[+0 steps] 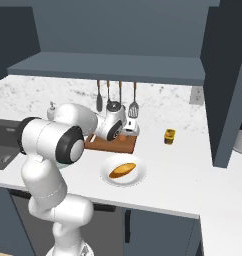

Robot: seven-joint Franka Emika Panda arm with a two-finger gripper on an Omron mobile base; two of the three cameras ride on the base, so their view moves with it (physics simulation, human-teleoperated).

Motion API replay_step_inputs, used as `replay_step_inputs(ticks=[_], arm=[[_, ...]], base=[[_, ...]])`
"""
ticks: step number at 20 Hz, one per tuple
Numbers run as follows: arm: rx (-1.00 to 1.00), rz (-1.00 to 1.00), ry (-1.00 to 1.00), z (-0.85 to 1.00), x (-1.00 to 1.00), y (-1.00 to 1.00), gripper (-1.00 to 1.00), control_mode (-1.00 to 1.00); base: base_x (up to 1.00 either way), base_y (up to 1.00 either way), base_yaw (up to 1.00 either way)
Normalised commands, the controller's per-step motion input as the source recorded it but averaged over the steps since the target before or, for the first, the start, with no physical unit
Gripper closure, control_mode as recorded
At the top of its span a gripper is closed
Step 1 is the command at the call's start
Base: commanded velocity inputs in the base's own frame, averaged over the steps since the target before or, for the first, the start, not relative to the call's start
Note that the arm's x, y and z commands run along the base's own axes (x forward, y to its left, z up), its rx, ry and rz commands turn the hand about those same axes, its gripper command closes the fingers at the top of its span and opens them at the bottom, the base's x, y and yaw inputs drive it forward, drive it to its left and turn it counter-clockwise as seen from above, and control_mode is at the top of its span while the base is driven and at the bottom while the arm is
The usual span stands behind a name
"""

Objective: From the different types of pastries on the counter, select a croissant and place it on the cutting board. Then retrieve a jar of jam from the cabinet and place it alongside the croissant on the cutting board.

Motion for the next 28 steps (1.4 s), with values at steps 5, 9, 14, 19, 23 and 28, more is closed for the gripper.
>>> replay_step_inputs(ticks=[5, 9, 14, 19, 23, 28], arm=[[0.00, 0.00, -0.02, -0.29, 0.30, -0.06, 1.00, -1.00], [0.00, 0.00, -0.04, -0.27, 0.34, -0.14, 1.00, -1.00], [0.00, 0.00, -0.01, -0.24, 0.28, -0.16, 1.00, -1.00], [0.00, 0.00, 0.00, -0.22, 0.14, -0.11, 1.00, -1.00], [0.00, 0.00, 0.00, -0.18, 0.01, -0.03, 1.00, -1.00], [0.00, 0.00, 0.00, -0.21, 0.02, 0.00, 1.00, -1.00]], base=[[0.00, 0.00, 0.00], [0.00, 0.00, 0.00], [0.00, 0.00, 0.00], [0.00, 0.00, 0.00], [0.00, 0.00, 0.00], [0.00, 0.00, 0.00]])
